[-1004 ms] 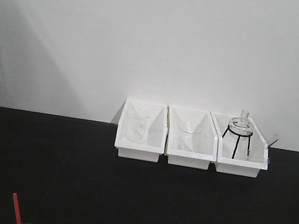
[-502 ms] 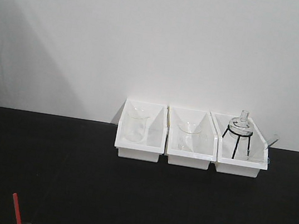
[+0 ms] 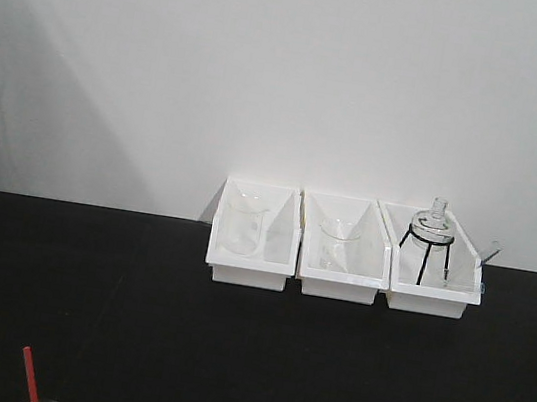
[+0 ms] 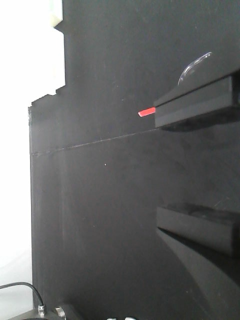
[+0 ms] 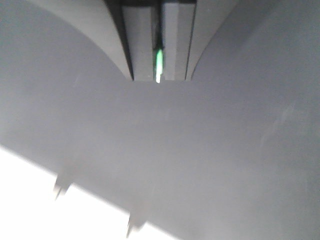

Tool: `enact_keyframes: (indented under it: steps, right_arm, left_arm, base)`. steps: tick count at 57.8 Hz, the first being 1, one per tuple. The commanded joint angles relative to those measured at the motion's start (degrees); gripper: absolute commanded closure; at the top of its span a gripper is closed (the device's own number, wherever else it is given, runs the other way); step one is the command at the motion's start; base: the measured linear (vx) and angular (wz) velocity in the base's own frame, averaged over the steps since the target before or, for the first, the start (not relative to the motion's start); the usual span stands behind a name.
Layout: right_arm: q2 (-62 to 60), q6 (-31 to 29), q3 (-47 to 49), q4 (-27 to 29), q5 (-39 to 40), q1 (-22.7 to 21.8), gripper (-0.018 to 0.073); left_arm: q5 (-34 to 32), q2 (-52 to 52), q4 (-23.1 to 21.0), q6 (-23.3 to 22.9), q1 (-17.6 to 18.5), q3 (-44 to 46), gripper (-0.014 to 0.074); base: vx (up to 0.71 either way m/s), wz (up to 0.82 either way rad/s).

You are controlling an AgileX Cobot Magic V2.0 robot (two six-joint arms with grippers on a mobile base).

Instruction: Sort red and green spoons into left cabinet

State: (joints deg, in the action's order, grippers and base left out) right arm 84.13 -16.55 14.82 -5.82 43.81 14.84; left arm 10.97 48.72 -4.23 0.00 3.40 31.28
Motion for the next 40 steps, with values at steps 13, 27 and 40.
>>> enact_keyframes:
  steps: [13,27,40]
  right_arm:
    - [-13.5,2.5,3.7,1.6,2.5,-0.2,0.0558]
    - [-25.5,5.9,8.0,1.6,-14.6,-0.2,0.0557]
    - [-29.7,5.9,10.0,1.4,-24.4,-0.2,0.0557]
  left_arm:
    - [-4.1,0.0,-8.7,-6.1,0.0,2.2,0.0119]
    - [-0.9,6.2,-25.6,-10.1,0.0,2.2,0.0119]
    - [-3.1,18.2,-32.8,0.0,0.0,5.4,0.0120]
  base:
    - [0.00,0.00]
    - [0.00,0.00]
    - [0.00,0.00]
